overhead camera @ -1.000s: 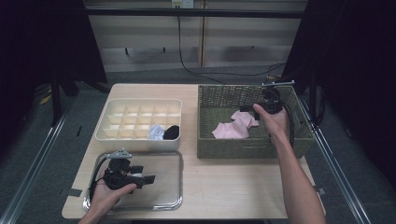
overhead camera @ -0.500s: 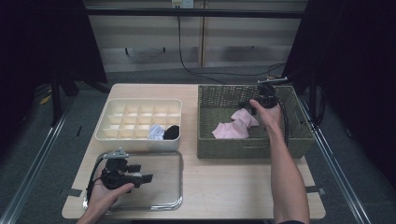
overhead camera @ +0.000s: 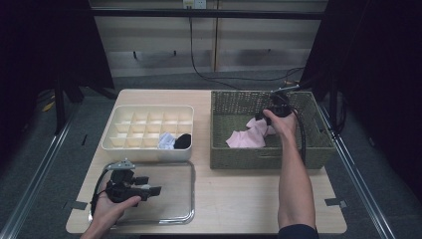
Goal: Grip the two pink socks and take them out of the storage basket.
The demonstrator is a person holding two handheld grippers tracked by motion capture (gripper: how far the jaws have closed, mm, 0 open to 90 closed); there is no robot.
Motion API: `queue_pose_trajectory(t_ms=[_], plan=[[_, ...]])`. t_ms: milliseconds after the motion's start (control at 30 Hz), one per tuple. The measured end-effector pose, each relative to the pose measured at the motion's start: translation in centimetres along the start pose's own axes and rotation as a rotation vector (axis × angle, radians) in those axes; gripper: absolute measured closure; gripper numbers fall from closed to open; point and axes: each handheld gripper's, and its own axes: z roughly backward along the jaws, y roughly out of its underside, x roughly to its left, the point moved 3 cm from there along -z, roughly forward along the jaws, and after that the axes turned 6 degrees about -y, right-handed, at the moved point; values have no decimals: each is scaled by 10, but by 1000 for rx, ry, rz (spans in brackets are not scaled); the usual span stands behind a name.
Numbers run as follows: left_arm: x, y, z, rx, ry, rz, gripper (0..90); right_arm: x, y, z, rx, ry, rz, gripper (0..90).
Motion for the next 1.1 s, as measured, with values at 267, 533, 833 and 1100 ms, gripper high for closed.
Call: queue_pose_trajectory(t_ms=[267, 533, 833, 1100], plan=[[0, 1, 0, 4, 1, -7, 262, -5, -1, -3, 12, 42, -5, 436], [2, 2, 0, 3, 4, -6, 262, -7, 0, -11, 70, 39, -6, 416], [2, 2, 0, 7, -3, -10, 265, -7, 3, -17, 123, 36, -7, 448], [1, 3, -1, 7, -5, -9, 265, -7, 4, -16, 155, -14, -60, 689]])
